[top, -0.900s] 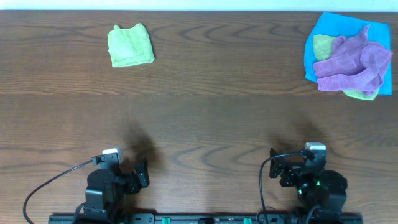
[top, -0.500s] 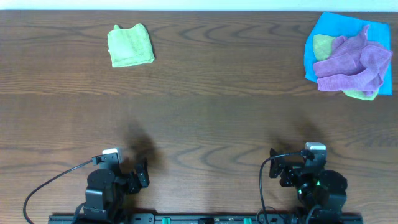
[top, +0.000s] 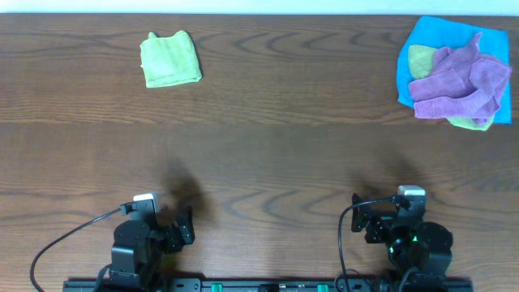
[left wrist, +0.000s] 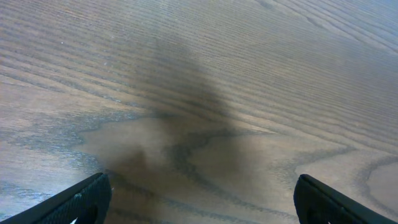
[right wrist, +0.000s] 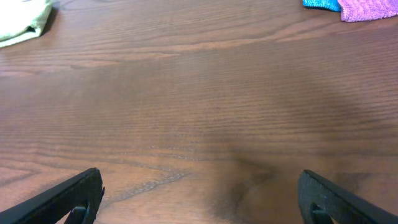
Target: Fold the cloth
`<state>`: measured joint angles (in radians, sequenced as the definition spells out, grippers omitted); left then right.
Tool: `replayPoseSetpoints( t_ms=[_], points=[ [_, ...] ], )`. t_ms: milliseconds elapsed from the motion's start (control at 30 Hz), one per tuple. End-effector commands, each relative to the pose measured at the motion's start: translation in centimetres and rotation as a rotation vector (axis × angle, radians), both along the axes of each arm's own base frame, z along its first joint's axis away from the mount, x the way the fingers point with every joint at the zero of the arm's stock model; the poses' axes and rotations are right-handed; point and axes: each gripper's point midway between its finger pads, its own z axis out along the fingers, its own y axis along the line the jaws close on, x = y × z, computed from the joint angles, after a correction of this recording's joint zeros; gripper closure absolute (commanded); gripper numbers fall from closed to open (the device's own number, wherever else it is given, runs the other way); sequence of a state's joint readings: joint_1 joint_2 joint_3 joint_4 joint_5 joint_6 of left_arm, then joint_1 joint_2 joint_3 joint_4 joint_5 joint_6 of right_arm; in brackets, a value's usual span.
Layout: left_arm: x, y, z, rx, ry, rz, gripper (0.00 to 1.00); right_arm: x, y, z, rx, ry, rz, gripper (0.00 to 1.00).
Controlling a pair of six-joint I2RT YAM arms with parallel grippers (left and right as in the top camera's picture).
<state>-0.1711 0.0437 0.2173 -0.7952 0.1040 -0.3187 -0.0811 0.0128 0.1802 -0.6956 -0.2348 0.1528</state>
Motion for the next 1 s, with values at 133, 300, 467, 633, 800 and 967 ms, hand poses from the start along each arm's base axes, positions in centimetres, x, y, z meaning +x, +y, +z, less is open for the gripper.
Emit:
replayPoseSetpoints(
  t_ms=[133, 300, 467, 633, 800, 967],
  points=[
    [-0.4, 0.3, -1.7, 0.009, 0.044, 0.017, 0.05, 0.0, 0.1, -0.6, 0.008, 0.011, 0.002, 0.01],
    [-0.4, 0.3, -1.7, 0.009, 0.044, 0.017, 0.05, 0.0, 0.1, -0.6, 0.008, 0.011, 0.002, 0.01],
    [-0.4, 0.3, -1.7, 0.009, 0.044, 0.018, 0.05, 0.0, 0.1, -0.6, 0.008, 0.011, 0.002, 0.01],
    [-0.4, 0.3, -1.7, 0.009, 0.044, 0.017, 0.05, 0.0, 0.1, -0.6, 0.008, 0.011, 0.002, 0.01],
    [-0.4, 0.3, -1.7, 0.009, 0.044, 0.017, 0.05, 0.1, -0.6, -0.5, -0.013, 0.008, -0.040, 0.01],
    [-0.4, 0.3, -1.7, 0.009, 0.044, 0.017, 0.05, -0.1, 0.8, -0.4, 0.227, 0.049, -0.078, 0.01]
  ],
)
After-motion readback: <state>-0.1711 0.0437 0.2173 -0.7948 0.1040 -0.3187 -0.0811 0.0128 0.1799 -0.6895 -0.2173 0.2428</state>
